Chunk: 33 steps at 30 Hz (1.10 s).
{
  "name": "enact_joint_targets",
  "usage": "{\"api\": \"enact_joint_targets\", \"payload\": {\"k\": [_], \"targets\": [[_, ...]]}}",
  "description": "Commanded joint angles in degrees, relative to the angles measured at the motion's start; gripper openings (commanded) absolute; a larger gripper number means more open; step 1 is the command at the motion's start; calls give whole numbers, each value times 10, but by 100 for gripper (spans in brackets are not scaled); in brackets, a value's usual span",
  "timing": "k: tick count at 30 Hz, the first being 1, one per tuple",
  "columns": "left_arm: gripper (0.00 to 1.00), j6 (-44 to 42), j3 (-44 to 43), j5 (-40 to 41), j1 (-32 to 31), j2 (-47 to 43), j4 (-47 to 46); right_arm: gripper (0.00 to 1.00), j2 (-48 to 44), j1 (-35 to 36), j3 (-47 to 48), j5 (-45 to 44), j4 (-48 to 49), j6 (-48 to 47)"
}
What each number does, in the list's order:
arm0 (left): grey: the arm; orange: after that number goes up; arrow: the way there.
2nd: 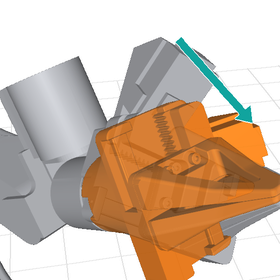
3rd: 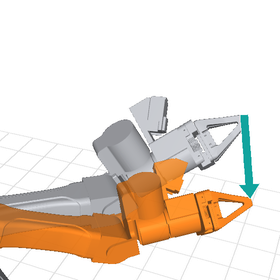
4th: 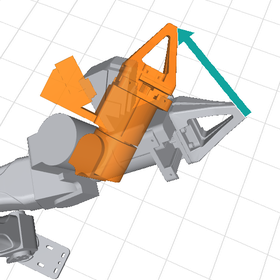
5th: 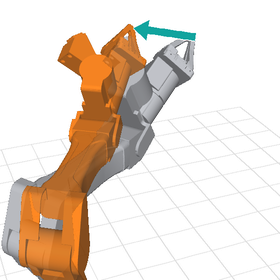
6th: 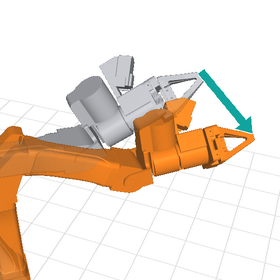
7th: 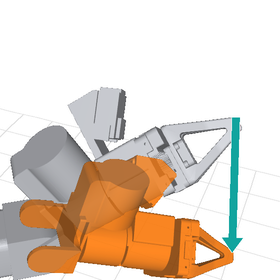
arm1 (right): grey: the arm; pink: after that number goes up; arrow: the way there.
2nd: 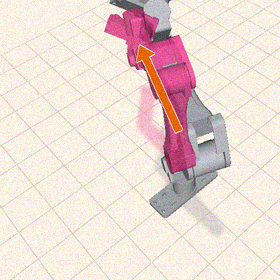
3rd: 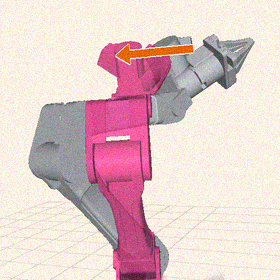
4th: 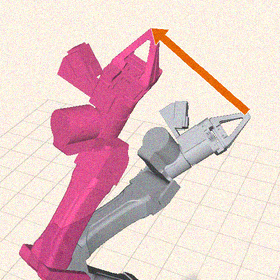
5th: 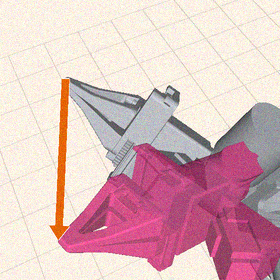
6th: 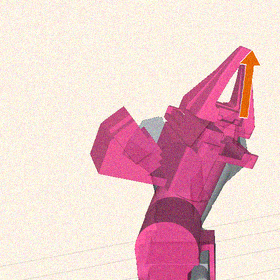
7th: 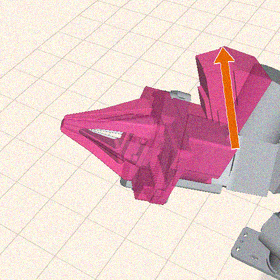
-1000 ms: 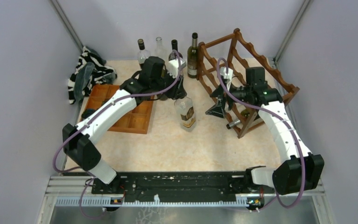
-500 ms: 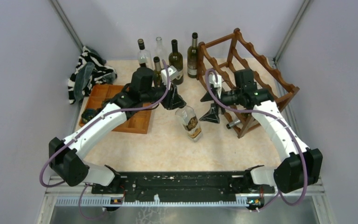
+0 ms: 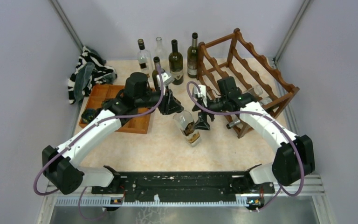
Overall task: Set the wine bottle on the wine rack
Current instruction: Pick up the wine bottle from the center of the board.
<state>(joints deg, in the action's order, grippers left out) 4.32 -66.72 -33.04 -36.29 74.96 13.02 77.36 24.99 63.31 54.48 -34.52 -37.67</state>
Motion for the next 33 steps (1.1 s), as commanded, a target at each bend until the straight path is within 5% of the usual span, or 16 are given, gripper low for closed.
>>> {"api": "enact_joint_targets", "payload": {"k": [1,33], "targets": [[0,13,-5,-55,5,-39,-98,98,14,8,-11,31,78,37],[0,116,19,-179,56,-59,-265,98,25,34,-132,179,222,100]]}}
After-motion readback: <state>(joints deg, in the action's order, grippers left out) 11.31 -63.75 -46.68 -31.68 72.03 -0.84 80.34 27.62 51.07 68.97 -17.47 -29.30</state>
